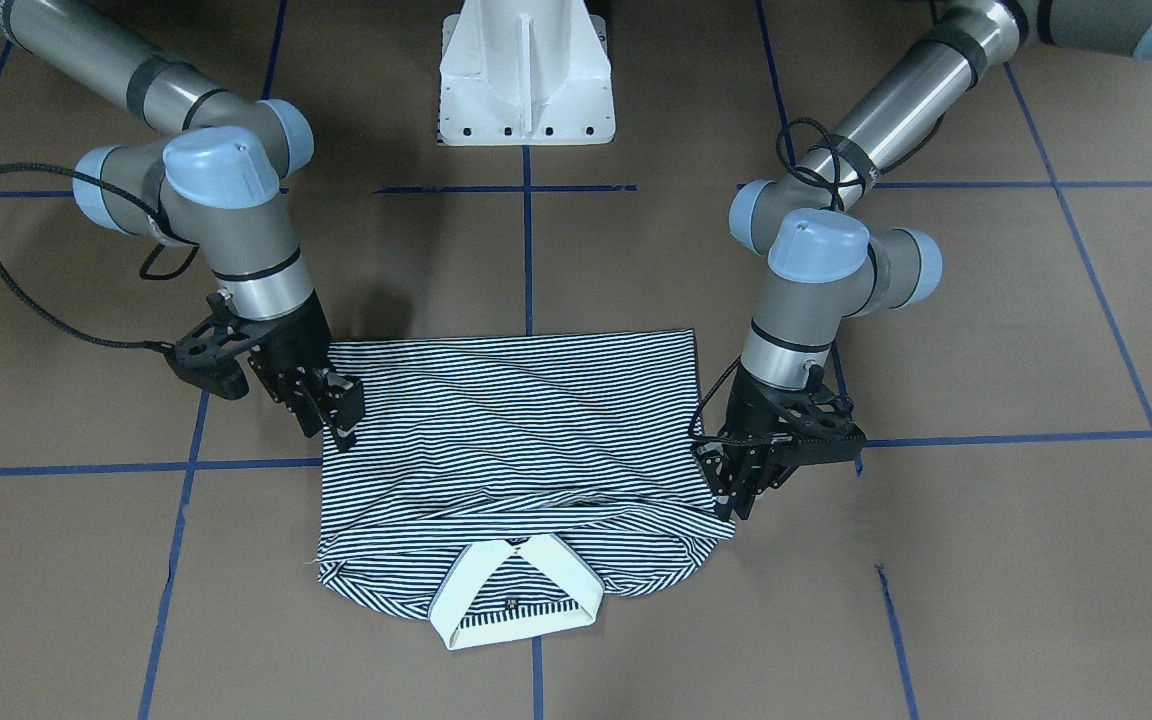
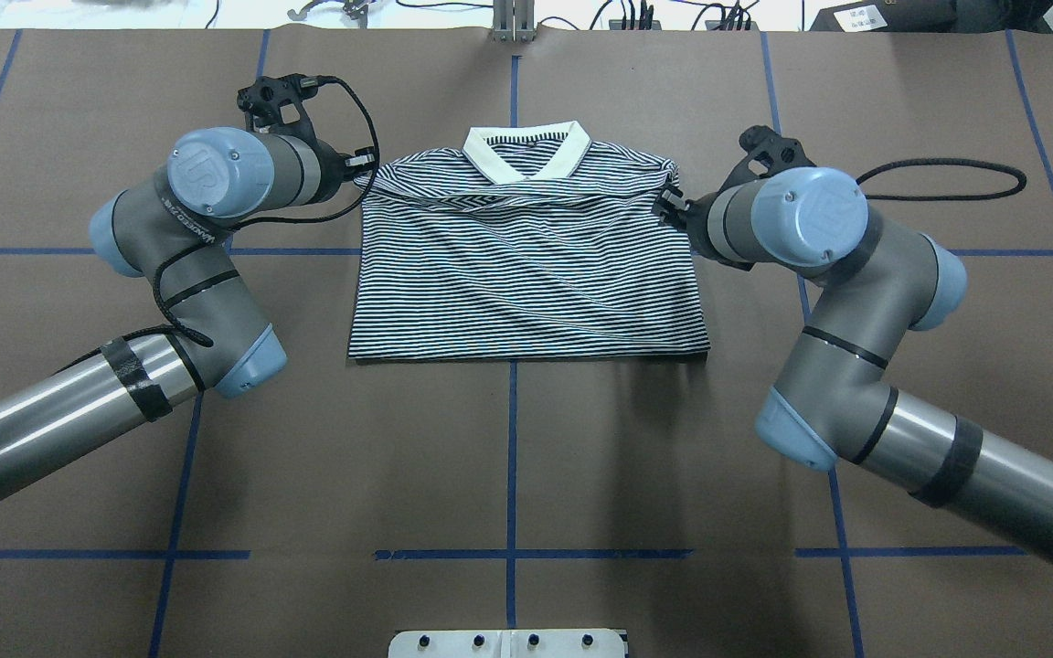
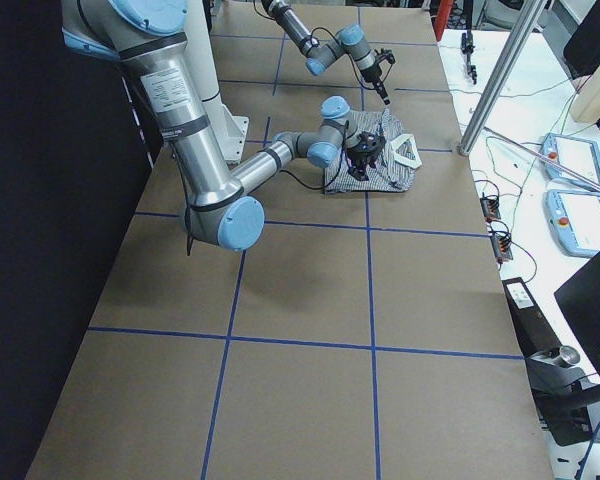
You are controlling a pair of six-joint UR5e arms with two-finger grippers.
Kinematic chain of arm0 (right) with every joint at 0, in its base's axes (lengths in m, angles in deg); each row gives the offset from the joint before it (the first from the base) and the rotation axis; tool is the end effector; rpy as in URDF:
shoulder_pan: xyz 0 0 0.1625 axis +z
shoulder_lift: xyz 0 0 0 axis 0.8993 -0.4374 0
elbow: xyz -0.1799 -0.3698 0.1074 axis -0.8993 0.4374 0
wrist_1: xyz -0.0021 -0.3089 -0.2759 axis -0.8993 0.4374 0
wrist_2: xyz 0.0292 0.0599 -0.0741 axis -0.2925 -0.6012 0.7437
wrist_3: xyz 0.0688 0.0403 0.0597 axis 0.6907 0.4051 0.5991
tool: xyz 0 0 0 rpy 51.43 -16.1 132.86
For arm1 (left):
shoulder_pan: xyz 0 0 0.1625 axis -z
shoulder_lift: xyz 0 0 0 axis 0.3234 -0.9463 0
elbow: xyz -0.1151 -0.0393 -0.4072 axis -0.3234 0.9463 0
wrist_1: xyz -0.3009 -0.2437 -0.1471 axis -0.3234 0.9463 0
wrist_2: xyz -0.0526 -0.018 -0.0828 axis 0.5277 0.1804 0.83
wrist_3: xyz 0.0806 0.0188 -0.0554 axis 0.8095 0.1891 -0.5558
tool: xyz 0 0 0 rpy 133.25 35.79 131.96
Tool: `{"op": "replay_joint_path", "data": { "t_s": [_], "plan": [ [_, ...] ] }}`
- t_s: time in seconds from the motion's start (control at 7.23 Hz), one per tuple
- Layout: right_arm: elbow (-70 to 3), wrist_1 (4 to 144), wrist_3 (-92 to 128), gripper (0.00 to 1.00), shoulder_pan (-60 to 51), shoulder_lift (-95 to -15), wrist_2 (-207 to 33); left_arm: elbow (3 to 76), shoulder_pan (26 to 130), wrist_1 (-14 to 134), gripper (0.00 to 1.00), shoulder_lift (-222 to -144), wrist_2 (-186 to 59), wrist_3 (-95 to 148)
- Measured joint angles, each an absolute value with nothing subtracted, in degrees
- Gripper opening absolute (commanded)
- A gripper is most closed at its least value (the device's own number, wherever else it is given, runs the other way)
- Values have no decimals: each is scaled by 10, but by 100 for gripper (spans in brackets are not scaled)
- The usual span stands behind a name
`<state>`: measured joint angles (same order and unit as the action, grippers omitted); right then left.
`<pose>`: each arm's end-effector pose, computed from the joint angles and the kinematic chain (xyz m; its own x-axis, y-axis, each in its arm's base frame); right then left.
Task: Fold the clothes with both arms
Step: 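Grasp the folded shirt's near corner with the right gripper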
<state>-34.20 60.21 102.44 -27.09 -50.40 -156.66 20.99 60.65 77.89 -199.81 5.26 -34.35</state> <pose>-0.4522 -0.5006 0.3348 0.3362 0.4906 0.8039 -0.6416 0.7442 -0.1859 0.4771 -0.6039 0.3355 0.4942 -0.1142 -0.8618 0.5566 0.8030 0.2128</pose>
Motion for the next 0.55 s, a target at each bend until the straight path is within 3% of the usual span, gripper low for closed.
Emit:
{"op": "replay_joint_path", "data": {
  "t_s": [0.55],
  "plan": [
    [-384,602,1088,63,-334,-564,-1527,217,605,790,36,-1987,51,-347]
  ]
}}
